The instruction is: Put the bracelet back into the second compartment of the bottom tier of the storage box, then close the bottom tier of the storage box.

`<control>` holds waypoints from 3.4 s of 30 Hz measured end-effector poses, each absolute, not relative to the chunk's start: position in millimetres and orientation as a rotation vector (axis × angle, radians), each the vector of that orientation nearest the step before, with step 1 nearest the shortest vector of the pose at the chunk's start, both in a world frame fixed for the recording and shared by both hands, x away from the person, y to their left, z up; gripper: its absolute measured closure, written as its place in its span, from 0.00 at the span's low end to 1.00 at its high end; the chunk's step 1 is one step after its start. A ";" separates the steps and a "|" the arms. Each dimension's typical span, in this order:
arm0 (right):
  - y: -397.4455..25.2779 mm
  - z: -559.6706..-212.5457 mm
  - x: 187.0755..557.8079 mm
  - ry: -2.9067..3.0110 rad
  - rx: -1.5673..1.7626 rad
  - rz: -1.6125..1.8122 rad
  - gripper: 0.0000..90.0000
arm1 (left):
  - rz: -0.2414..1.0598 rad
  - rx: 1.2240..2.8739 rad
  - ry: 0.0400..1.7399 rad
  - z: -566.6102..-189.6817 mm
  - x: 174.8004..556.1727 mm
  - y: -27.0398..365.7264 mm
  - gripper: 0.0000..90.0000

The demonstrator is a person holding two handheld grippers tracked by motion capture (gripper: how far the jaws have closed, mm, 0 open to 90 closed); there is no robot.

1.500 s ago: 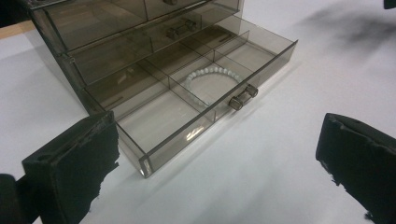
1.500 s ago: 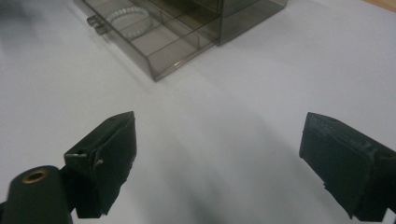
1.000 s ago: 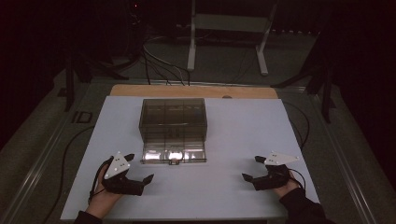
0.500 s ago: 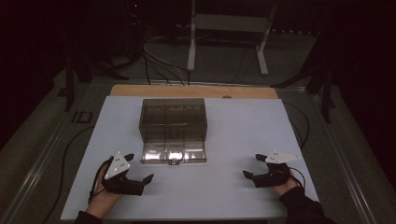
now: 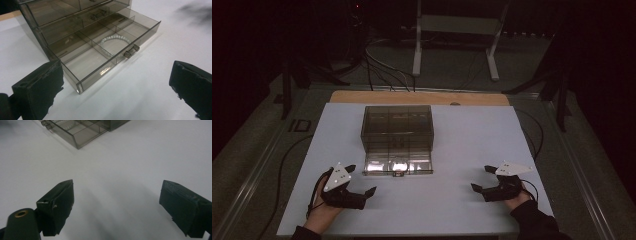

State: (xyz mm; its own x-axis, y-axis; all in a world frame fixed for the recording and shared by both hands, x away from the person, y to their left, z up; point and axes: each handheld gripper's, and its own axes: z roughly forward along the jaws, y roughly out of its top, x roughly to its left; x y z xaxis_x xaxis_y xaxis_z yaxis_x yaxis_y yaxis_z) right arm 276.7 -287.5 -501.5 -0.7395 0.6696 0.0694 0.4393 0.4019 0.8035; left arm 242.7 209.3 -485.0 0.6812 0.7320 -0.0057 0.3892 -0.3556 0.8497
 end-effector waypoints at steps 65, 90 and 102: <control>-283.1 -497.3 274.3 2.390 0.950 1.283 0.14 | 0.478 1.894 0.853 -420.8 232.8 162.4 0.00; -282.2 -496.3 273.1 2.394 0.940 1.290 0.14 | 0.391 1.941 0.901 -457.0 243.1 141.5 0.00; -281.2 -496.3 272.8 2.399 0.937 1.292 0.14 | 0.388 2.009 0.937 -468.2 244.1 136.2 0.00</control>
